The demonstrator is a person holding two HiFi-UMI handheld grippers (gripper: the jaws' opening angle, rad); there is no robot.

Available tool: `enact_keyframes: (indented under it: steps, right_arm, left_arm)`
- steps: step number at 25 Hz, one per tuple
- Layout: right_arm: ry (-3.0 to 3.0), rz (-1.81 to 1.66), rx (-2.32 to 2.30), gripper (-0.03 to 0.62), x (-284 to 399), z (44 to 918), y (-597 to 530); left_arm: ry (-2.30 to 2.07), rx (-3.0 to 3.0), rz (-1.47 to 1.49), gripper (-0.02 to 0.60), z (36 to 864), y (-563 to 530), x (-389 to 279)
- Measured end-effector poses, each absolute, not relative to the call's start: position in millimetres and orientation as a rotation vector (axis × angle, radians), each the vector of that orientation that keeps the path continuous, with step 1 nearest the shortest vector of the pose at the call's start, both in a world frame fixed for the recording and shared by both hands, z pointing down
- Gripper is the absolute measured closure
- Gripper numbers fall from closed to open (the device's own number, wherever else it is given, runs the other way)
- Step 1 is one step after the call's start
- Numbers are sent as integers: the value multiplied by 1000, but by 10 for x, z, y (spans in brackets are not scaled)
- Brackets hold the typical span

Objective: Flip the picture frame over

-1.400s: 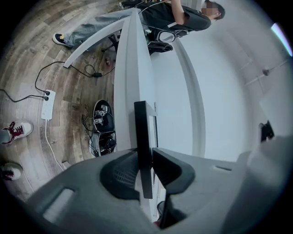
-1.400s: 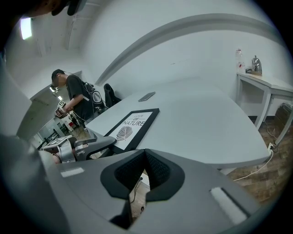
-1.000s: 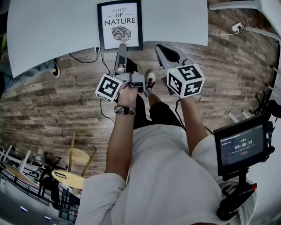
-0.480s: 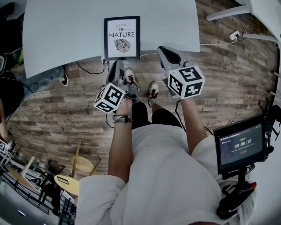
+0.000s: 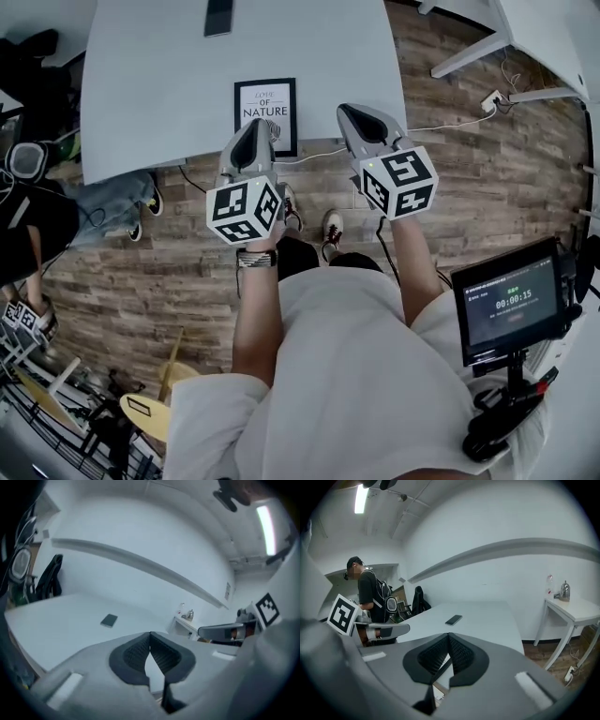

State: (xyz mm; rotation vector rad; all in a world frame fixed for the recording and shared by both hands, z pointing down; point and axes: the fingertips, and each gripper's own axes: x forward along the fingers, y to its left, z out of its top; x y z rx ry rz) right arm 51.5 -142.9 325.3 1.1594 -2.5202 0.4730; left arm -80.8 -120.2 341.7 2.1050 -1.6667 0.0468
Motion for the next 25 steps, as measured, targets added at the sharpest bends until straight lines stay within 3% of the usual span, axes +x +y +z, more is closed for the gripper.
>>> enact_keyframes:
  steps: [7, 25]
  right_arm:
    - [-2575, 319, 1220, 592, 509, 2753, -1724]
    - [-2699, 31, 1336, 592, 508, 1562, -2102]
  left_arm:
    - [-1699, 2358, 213, 575, 2875, -1505, -741]
    - [-1690, 2747, 285, 575, 1671, -2020, -613]
